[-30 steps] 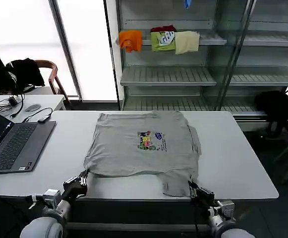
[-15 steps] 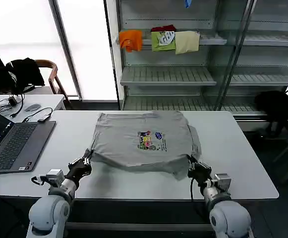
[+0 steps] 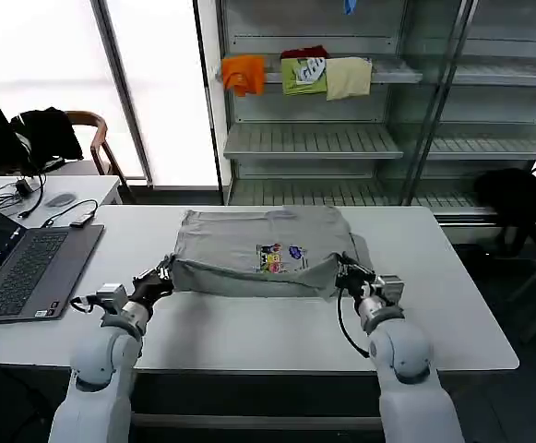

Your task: Fold and organize the clothes.

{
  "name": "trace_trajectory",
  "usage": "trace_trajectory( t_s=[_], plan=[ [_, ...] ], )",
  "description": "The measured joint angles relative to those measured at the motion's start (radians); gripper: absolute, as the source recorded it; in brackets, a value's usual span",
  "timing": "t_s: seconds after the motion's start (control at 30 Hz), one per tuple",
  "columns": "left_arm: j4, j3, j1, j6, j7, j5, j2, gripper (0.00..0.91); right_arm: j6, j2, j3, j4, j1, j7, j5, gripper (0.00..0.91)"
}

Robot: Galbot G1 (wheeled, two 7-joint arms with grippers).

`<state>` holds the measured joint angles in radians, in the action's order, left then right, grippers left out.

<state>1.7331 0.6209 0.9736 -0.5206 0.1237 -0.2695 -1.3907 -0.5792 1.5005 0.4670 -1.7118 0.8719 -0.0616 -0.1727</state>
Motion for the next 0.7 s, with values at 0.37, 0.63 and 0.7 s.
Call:
trace_trajectory(
  t_s=[0.37, 0.63, 0.7],
  plan=[
    [-0.123, -0.005, -0.062, 0.038, 0.006, 0.018, 0.007, 0.01, 0.001, 0.027, 0.0, 0.133, -0.081, -0.018, 0.042, 0.0],
    [-0.175, -0.003, -0.078, 0.055, 0.01, 0.018, 0.015, 0.01, 0.002, 0.044, 0.004, 0.199, -0.123, -0.018, 0.054, 0.0],
    [-0.179, -0.001, -0.081, 0.057, 0.011, 0.018, 0.017, 0.01, 0.002, 0.044, 0.005, 0.206, -0.133, -0.018, 0.054, 0.0]
  ],
)
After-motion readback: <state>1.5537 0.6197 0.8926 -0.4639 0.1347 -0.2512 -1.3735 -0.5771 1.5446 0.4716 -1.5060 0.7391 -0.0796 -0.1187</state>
